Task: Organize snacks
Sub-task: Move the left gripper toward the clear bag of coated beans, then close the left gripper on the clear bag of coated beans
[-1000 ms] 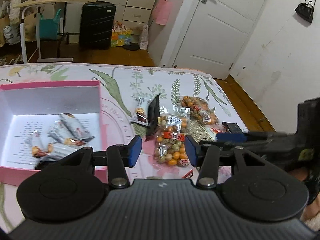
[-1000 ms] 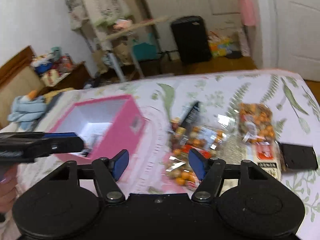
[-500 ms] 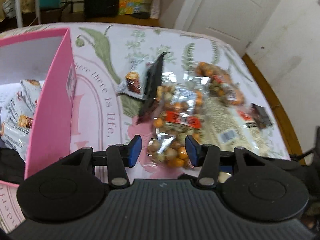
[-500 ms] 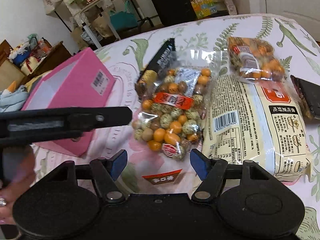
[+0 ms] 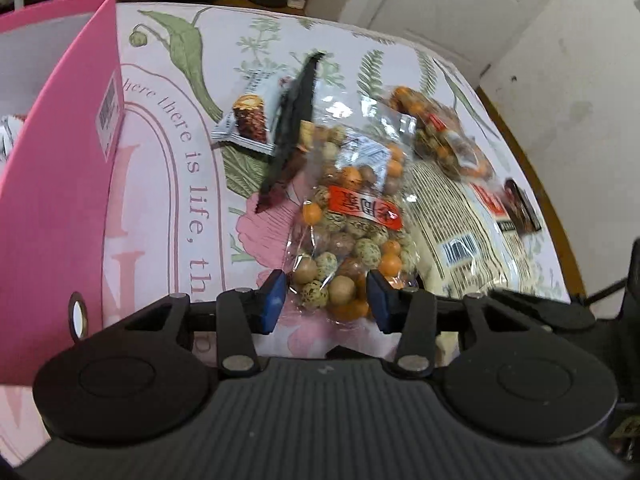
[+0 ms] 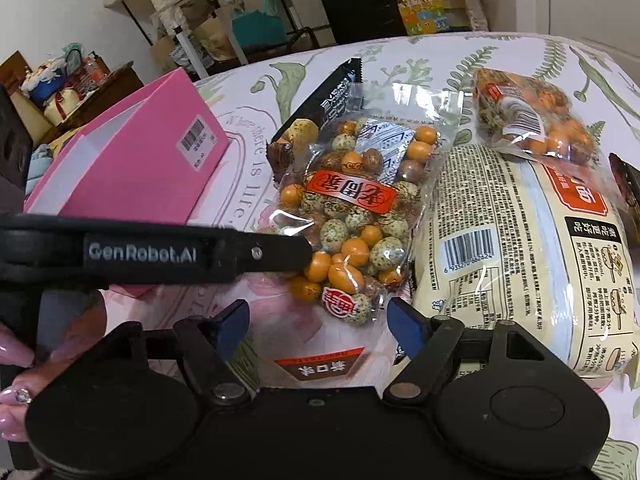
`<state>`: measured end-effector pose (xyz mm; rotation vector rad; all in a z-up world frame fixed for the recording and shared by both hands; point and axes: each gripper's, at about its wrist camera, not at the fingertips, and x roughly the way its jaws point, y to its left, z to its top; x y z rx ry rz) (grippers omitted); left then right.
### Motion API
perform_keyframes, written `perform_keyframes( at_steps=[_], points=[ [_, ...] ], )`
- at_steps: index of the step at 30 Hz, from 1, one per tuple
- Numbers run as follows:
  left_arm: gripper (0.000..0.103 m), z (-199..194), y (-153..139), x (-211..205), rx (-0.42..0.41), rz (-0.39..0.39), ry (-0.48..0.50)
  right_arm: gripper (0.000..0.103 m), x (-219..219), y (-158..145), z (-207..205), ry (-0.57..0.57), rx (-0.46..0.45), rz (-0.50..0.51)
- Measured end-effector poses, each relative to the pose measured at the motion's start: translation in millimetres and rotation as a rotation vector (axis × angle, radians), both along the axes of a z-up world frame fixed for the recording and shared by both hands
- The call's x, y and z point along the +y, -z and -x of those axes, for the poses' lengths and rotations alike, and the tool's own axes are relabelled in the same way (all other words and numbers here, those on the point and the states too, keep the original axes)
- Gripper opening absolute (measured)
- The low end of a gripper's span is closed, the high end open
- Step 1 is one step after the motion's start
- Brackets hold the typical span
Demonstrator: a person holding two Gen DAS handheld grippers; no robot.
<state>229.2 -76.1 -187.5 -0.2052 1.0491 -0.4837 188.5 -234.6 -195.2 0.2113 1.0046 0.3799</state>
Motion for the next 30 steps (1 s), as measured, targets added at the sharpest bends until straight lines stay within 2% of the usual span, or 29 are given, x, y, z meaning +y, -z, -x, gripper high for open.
perform_keyframes(
  at_steps=[3,6,9,13,15,17,18,19,20,24,27,30],
  points=[
    [0.043,5,-7,-3,0.029,-0.043,0.039,0.082,-6,-3,0,-0.021,0.043,-0.039],
    [0.045,10,-13,-1,0.115,-0.081,0.104,0.082,-15,-7,2,-0.051,0.130,-0.119],
    [0.047,14,-15,1,0.183,-0.076,0.140,0.082,-12,-11,12,-0.093,0.162,-0.104],
    [0.056,13,-15,3,0.158,-0.087,0.110,0.082,0,-12,17,-0.078,0.115,-0.017],
    [0.056,10,-11,5,0.119,-0.097,0.069,0.091,5,-11,16,-0.079,0.100,-0.016],
    [0.056,5,-3,7,0.113,-0.061,0.053,0.096,12,-8,18,-0.085,0.066,0.001],
    [0.056,2,1,9,0.127,-0.029,0.039,0.097,15,-5,17,-0.081,0.048,0.017],
    [0.049,-1,5,11,0.139,0.006,0.032,0.098,19,-2,18,-0.069,0.021,0.039],
    [0.050,-2,6,12,0.147,0.033,0.029,0.102,22,0,18,-0.051,0.002,0.057],
    [0.044,-2,3,9,0.128,0.004,0.055,0.103,36,9,20,0.009,-0.059,0.126],
    [0.044,-3,5,12,0.146,0.012,0.045,0.103,46,15,22,-0.019,-0.123,0.207],
    [0.044,-4,8,16,0.152,0.030,0.033,0.103,45,18,21,-0.030,-0.162,0.223]
  ],
)
